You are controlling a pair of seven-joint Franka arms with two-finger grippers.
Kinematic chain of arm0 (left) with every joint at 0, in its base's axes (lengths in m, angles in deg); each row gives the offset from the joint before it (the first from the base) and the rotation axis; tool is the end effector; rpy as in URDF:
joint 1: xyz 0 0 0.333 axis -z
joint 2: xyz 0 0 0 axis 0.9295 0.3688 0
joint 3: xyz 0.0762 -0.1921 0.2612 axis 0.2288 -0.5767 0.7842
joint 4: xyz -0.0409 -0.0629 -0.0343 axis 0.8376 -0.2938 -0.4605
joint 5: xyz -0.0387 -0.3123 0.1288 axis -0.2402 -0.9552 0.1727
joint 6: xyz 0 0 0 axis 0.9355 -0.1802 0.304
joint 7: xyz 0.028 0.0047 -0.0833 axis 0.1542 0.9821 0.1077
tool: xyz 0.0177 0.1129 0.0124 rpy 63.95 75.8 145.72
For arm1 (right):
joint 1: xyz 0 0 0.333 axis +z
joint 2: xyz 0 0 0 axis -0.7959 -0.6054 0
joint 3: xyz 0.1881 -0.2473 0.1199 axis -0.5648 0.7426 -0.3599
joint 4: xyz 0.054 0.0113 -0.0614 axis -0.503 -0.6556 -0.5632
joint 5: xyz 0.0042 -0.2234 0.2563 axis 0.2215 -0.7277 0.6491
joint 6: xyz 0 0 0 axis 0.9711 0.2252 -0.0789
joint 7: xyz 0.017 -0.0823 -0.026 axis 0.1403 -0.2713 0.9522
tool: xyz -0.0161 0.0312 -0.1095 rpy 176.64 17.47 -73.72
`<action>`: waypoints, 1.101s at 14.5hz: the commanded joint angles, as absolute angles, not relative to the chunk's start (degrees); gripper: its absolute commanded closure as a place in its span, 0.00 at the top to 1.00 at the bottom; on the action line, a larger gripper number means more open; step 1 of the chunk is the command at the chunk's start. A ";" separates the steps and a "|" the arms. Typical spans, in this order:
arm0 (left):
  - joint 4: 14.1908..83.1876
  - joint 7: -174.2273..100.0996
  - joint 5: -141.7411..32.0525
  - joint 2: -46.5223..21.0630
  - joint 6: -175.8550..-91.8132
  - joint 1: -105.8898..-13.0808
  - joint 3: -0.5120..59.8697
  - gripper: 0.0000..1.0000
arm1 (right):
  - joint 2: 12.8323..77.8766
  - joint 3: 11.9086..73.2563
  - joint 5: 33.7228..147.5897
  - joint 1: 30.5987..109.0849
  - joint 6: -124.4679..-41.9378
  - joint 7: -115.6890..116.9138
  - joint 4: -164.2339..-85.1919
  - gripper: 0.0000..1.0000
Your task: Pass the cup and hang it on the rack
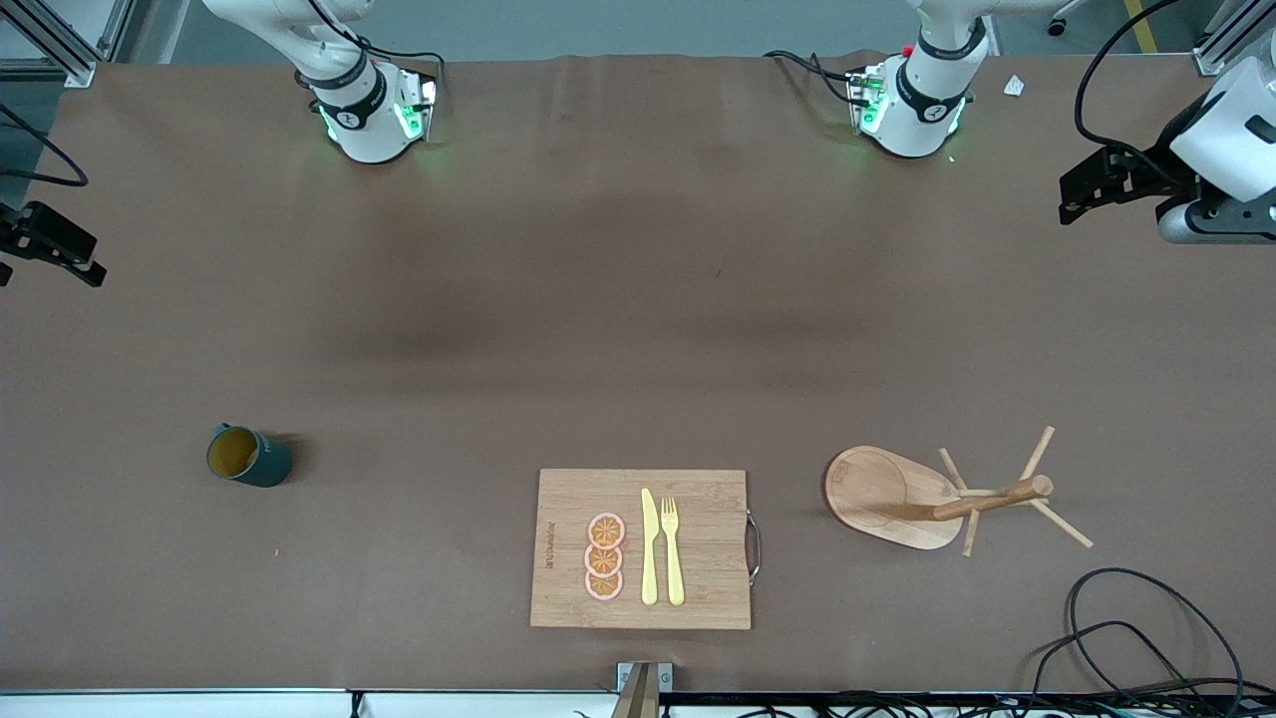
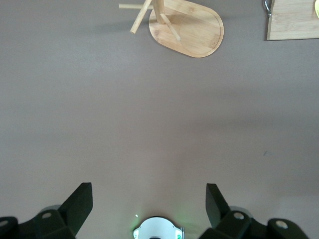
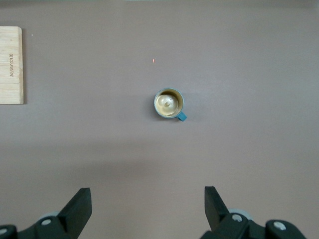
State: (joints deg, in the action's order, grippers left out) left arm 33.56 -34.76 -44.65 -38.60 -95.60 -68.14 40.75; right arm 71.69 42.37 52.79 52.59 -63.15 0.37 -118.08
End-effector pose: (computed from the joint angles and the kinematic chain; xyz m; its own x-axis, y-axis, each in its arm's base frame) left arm 0.4738 -0.0588 0.6593 0.9942 -0.0517 -0.0940 -0.0546 -0.9981 -0.0283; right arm 0.4922 -0.0495 0.6505 0.9947 -0.0088 0.1024 -0.0110 -0.9997 0.0205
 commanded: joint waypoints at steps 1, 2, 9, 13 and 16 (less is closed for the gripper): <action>32.03 -33.95 -45.15 -37.91 -95.07 -68.01 40.89 1.00 | 72.95 42.49 51.88 52.83 -63.38 0.24 -118.94 1.00; 32.03 -33.95 -45.15 -37.91 -95.07 -68.10 40.89 1.00 | 72.95 42.49 51.88 52.74 -63.38 0.24 -118.94 1.00; 32.03 -33.95 -44.97 -37.91 -95.50 -68.36 40.89 1.00 | 68.58 42.49 52.05 52.48 -71.02 0.24 -119.03 1.00; 32.03 -33.87 -44.80 -37.56 -96.21 -67.84 40.97 1.00 | 59.26 42.50 52.84 52.04 -73.22 0.06 -118.94 1.00; 32.03 -33.87 -44.71 -37.65 -96.21 -68.09 40.89 1.00 | 52.76 42.49 55.90 52.13 -75.16 0.06 -119.03 1.00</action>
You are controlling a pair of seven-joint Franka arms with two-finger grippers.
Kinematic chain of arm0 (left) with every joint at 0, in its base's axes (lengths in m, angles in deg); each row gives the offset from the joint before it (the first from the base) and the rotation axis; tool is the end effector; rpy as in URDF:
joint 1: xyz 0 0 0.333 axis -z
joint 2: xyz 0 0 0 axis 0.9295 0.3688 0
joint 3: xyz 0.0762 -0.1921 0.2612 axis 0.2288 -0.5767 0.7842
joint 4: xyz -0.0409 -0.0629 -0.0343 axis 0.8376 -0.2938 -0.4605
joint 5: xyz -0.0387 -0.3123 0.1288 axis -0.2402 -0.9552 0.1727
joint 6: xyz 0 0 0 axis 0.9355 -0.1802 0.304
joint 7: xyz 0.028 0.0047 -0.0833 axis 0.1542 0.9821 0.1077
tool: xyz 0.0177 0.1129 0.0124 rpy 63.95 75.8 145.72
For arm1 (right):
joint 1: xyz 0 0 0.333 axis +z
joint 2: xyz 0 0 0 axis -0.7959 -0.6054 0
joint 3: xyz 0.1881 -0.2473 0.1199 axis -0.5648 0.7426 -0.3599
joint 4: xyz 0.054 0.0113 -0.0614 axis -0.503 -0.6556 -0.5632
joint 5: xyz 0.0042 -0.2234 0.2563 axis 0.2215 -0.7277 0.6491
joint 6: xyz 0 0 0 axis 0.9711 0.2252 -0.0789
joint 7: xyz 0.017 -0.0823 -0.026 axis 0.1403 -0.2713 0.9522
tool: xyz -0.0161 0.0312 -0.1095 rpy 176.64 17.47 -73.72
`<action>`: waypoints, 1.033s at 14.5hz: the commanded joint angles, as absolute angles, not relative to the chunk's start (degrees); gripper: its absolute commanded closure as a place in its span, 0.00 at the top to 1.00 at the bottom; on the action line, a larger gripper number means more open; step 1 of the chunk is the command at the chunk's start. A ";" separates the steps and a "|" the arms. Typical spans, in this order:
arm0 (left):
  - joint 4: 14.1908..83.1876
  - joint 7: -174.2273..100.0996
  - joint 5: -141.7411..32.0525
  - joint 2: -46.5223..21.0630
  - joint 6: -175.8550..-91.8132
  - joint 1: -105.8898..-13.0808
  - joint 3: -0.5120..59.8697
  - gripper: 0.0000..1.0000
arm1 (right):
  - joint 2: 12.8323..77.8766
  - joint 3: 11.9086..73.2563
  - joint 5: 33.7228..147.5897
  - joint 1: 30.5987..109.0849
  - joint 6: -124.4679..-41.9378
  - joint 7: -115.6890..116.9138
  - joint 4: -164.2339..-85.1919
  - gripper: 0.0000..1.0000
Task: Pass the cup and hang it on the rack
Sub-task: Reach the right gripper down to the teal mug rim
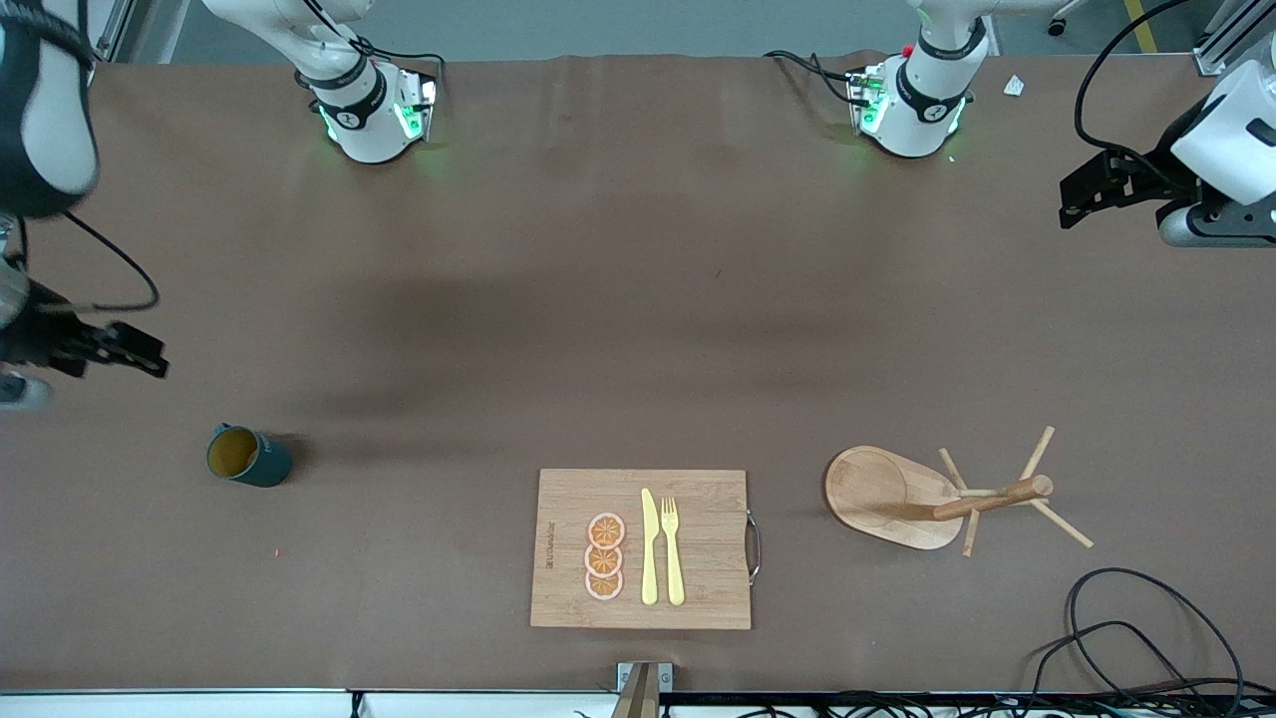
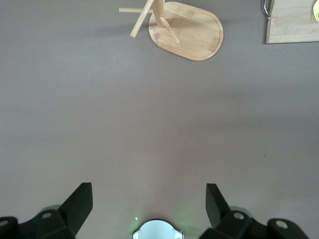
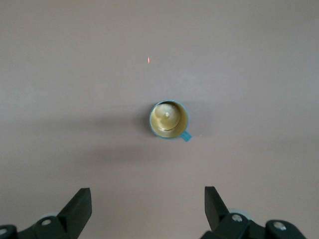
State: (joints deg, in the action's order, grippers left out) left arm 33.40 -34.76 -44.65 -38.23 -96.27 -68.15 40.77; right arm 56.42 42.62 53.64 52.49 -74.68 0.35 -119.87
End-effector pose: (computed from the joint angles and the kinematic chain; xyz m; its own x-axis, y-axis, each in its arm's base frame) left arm 0.4773 -0.0588 0.6583 0.9950 -0.0516 -0.0860 -0.0541 -0.9982 -0.0269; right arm 0.5785 -0.0532 0.5125 0.9999 -0.0141 0.0067 -0.0142 -0.9996 0.0228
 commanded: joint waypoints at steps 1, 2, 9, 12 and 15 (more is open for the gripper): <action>32.03 -33.87 -44.80 -37.65 -96.13 -68.27 40.89 1.00 | 50.30 42.49 57.22 51.95 -76.12 0.06 -119.03 1.00; 32.03 -33.78 -44.88 -37.73 -96.04 -68.18 40.89 1.00 | 47.92 42.49 57.33 51.87 -78.13 0.06 -119.20 1.00; 32.03 -33.69 -44.97 -37.74 -95.95 -68.45 40.97 1.00 | 37.63 42.49 59.70 52.04 -88.77 -0.02 -119.47 1.00; 32.03 -33.69 -45.15 -37.65 -95.95 -68.54 40.97 1.00 | 34.64 42.49 59.61 51.95 -93.43 0.15 -119.56 1.00; 32.03 -33.69 -45.24 -37.74 -95.95 -68.62 40.97 1.00 | 32.79 42.58 59.18 51.69 -95.02 0.41 -119.65 0.75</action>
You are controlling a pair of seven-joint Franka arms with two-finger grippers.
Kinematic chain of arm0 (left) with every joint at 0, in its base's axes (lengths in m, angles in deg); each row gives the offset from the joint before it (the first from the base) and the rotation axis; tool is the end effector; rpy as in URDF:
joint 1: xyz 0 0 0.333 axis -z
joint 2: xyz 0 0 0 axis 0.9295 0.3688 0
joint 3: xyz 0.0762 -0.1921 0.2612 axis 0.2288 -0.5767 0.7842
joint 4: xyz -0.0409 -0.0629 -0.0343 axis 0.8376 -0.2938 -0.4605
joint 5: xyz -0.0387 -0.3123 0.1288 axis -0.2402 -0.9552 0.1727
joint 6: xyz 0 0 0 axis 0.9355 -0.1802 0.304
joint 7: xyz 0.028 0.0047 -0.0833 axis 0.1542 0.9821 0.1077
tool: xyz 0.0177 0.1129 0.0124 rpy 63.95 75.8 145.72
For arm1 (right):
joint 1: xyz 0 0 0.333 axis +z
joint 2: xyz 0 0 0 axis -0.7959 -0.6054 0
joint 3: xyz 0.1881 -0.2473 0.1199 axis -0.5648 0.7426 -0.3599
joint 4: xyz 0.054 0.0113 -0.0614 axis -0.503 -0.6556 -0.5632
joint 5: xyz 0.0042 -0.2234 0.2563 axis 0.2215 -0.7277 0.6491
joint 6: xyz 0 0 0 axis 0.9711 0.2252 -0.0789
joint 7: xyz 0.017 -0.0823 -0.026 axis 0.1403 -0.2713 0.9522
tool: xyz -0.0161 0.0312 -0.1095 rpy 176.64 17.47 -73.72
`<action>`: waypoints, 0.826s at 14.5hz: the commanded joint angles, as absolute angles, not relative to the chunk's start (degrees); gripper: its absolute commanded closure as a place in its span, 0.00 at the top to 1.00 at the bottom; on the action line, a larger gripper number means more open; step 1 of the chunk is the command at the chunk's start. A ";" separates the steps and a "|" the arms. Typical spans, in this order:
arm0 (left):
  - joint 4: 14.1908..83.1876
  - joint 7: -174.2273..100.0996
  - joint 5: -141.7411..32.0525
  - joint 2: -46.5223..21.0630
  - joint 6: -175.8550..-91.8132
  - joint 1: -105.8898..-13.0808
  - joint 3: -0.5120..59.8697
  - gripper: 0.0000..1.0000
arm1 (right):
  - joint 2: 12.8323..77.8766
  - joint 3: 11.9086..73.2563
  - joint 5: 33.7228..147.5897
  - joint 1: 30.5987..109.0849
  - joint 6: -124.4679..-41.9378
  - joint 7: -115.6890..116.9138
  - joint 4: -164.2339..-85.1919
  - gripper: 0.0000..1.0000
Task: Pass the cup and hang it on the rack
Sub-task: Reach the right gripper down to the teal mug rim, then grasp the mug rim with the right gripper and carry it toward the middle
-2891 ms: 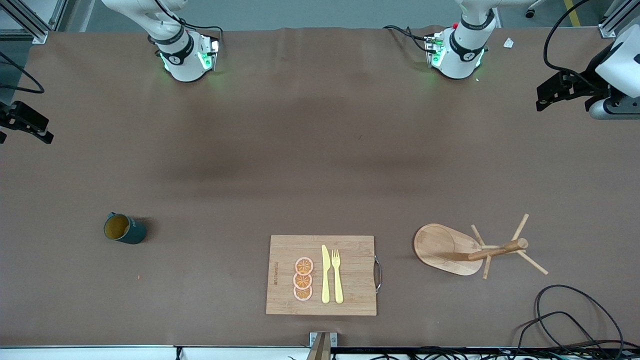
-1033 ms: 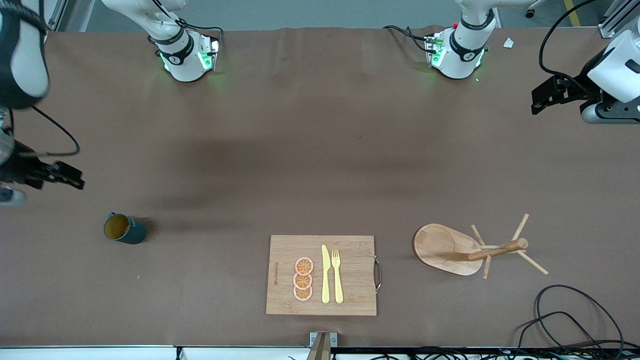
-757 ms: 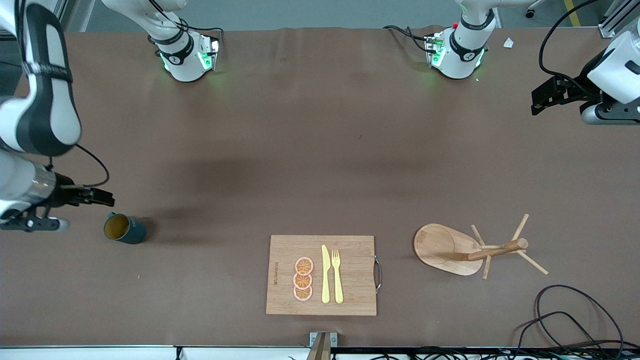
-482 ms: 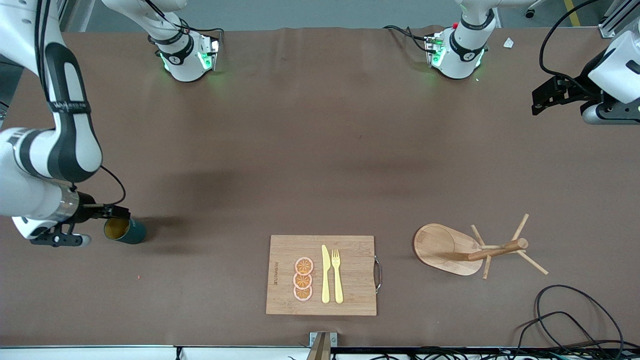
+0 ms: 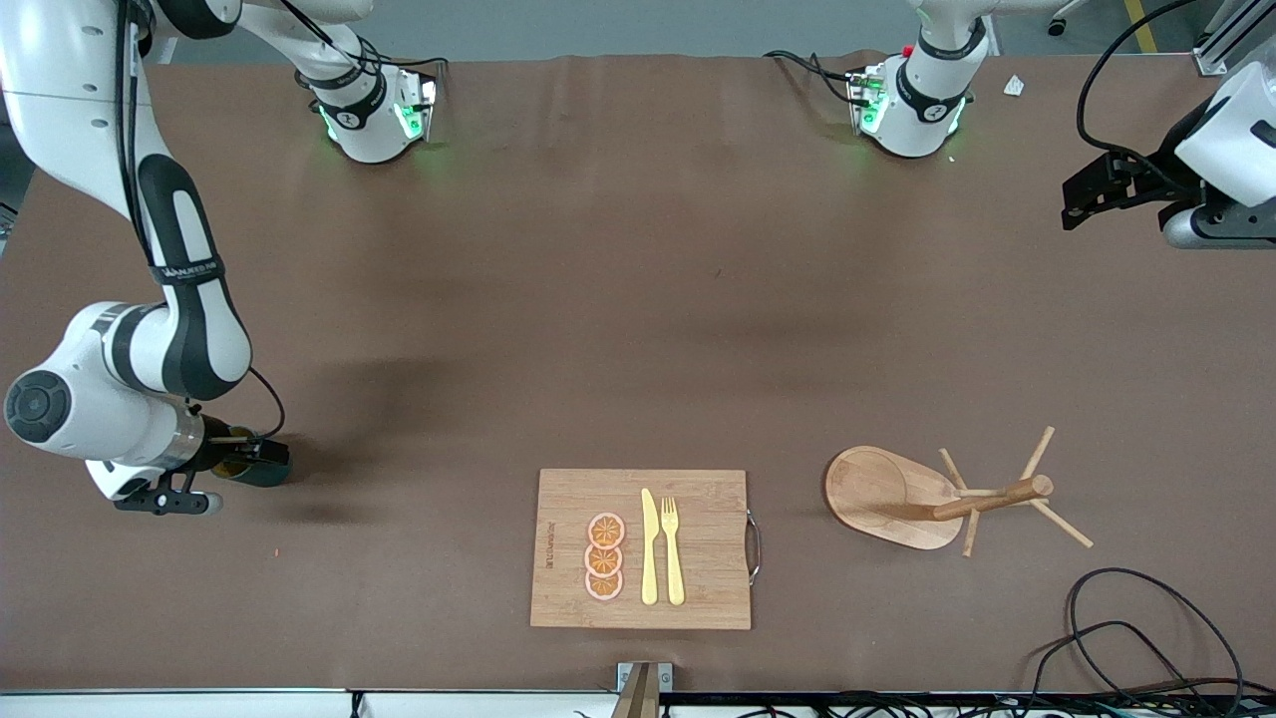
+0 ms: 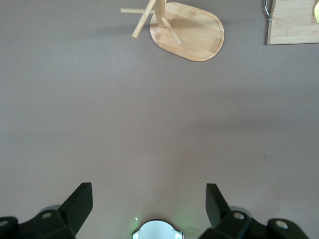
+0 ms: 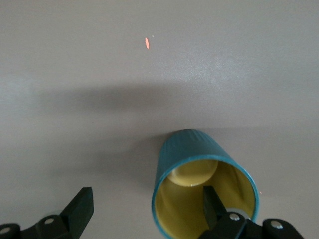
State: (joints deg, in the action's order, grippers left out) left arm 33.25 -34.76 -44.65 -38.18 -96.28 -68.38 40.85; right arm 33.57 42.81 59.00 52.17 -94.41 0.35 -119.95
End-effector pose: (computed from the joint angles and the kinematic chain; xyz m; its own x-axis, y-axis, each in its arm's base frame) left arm 0.4780 -0.0562 0.6589 0.9954 -0.0463 -0.0841 -0.0487 -0.9985 -0.0267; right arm 0.6473 -0.0575 0.2940 0.9969 -0.0650 -0.0433 -0.0658 -0.9977 -0.0178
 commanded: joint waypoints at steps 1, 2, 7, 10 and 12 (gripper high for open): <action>32.03 -33.52 -45.15 -37.74 -95.95 -68.62 40.97 1.00 | 32.78 42.58 59.00 51.95 -94.94 0.85 -119.65 0.61; 32.03 -32.64 -44.98 -37.65 -95.95 -68.62 40.97 1.00 | 32.78 42.67 58.91 52.04 -94.94 1.03 -119.65 0.51; 32.03 -31.49 -44.80 -37.47 -95.95 -68.71 41.06 1.00 | 32.78 42.58 53.91 52.13 -94.94 1.03 -119.12 0.19; 32.03 -31.58 -44.80 -37.21 -96.12 -68.71 41.06 1.00 | 32.96 42.49 53.55 53.62 -94.67 2.61 -118.86 0.03; 32.03 -32.02 -44.80 -37.12 -96.21 -68.71 41.15 1.00 | 33.31 42.23 54.07 55.63 -93.89 2.52 -117.19 0.02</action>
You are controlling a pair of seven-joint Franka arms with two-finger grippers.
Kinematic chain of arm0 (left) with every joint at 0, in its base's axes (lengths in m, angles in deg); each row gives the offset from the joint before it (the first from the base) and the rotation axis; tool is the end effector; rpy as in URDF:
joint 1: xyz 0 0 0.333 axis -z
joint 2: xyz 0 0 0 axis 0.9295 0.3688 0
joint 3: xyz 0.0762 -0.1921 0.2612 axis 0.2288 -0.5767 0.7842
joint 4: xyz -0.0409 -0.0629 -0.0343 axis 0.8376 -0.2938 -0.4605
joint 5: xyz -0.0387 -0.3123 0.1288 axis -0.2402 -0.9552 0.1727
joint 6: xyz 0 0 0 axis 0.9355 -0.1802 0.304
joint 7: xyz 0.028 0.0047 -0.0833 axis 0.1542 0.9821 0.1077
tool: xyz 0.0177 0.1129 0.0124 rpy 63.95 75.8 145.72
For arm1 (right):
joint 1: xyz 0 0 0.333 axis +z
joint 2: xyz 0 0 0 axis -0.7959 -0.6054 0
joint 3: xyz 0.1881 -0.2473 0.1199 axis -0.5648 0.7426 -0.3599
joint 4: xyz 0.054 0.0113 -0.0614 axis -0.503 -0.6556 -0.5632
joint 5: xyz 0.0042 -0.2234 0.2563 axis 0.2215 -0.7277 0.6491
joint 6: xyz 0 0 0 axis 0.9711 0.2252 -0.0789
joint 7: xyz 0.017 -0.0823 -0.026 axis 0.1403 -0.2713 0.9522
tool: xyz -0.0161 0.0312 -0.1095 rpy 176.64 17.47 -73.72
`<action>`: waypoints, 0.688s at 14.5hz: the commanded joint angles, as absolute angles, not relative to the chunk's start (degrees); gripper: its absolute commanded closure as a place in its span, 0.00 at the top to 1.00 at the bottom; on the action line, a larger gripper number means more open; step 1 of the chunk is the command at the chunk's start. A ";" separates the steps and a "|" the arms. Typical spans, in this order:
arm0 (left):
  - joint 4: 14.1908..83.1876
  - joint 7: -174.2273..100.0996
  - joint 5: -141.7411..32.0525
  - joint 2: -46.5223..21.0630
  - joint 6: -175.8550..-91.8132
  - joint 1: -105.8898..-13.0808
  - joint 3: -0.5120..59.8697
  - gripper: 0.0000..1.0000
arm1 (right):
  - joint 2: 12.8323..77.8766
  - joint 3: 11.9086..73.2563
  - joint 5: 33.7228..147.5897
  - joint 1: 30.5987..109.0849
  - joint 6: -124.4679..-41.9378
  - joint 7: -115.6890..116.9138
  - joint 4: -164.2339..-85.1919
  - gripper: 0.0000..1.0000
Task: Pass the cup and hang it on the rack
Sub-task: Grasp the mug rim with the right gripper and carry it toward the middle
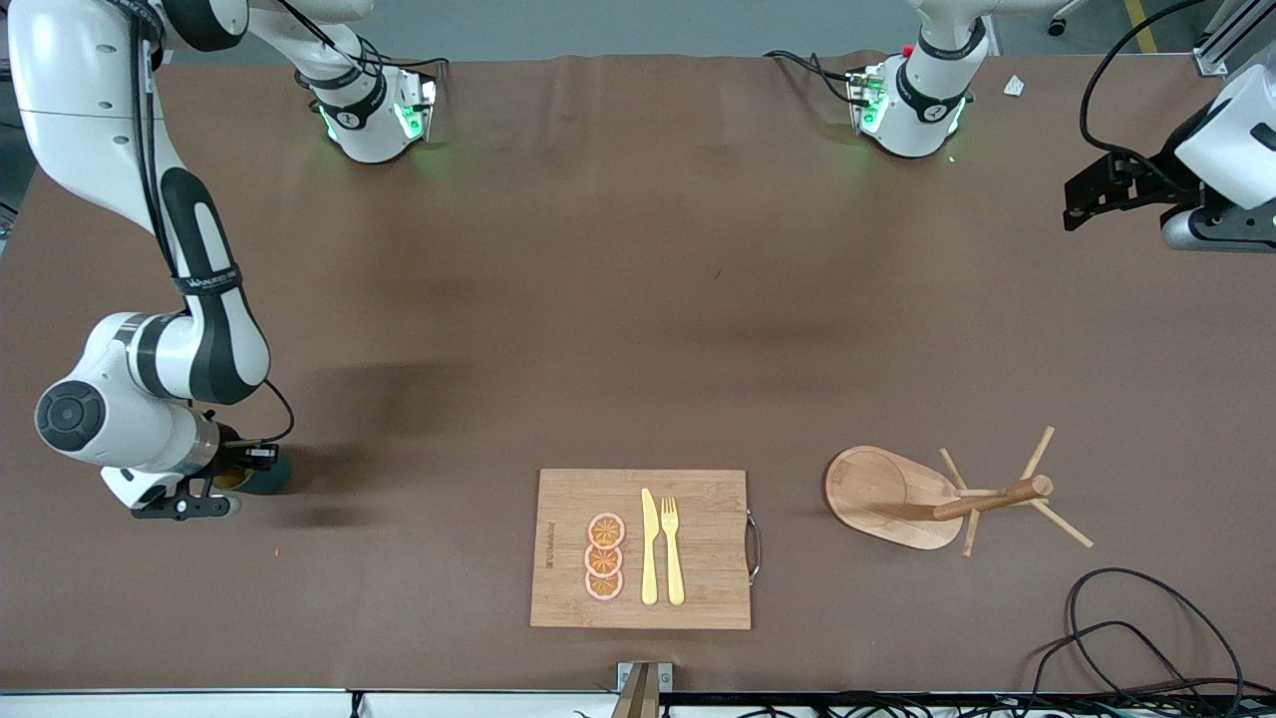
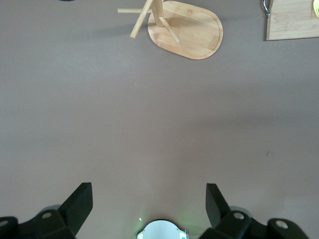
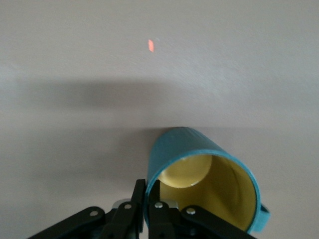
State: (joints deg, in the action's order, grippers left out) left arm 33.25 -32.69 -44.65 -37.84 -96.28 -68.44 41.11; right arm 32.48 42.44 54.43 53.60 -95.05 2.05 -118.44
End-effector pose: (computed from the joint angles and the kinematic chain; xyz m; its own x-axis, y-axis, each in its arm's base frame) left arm 0.4802 -0.0535 0.6561 0.9929 -0.0768 -0.0909 -0.0792 -0.9966 -0.0231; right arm 0.6559 -0.0409 0.2927 0.9985 0.0443 -0.0322 0.0456 -0.9981 0.0421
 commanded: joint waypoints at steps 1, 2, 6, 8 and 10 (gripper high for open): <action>32.03 -31.85 -44.71 -37.12 -96.21 -68.80 41.15 1.00 | 33.66 42.23 54.34 57.65 -93.10 2.35 -116.49 0.02; 32.03 -31.58 -44.71 -37.03 -96.21 -68.80 41.32 1.00 | 33.66 42.23 54.34 59.58 -92.13 2.35 -114.83 0.02; 31.95 -31.58 -44.80 -36.68 -96.30 -68.89 41.59 1.00 | 33.49 42.14 58.80 68.89 -84.13 -0.71 -106.57 0.02; 31.95 -31.58 -44.88 -36.77 -96.30 -68.89 41.59 1.00 | 33.31 42.14 60.58 74.68 -84.21 -4.57 -105.59 0.00; 31.95 -31.58 -44.89 -36.68 -96.30 -68.80 41.59 1.00 | 32.53 42.14 60.93 80.75 -84.74 -10.89 -102.17 0.00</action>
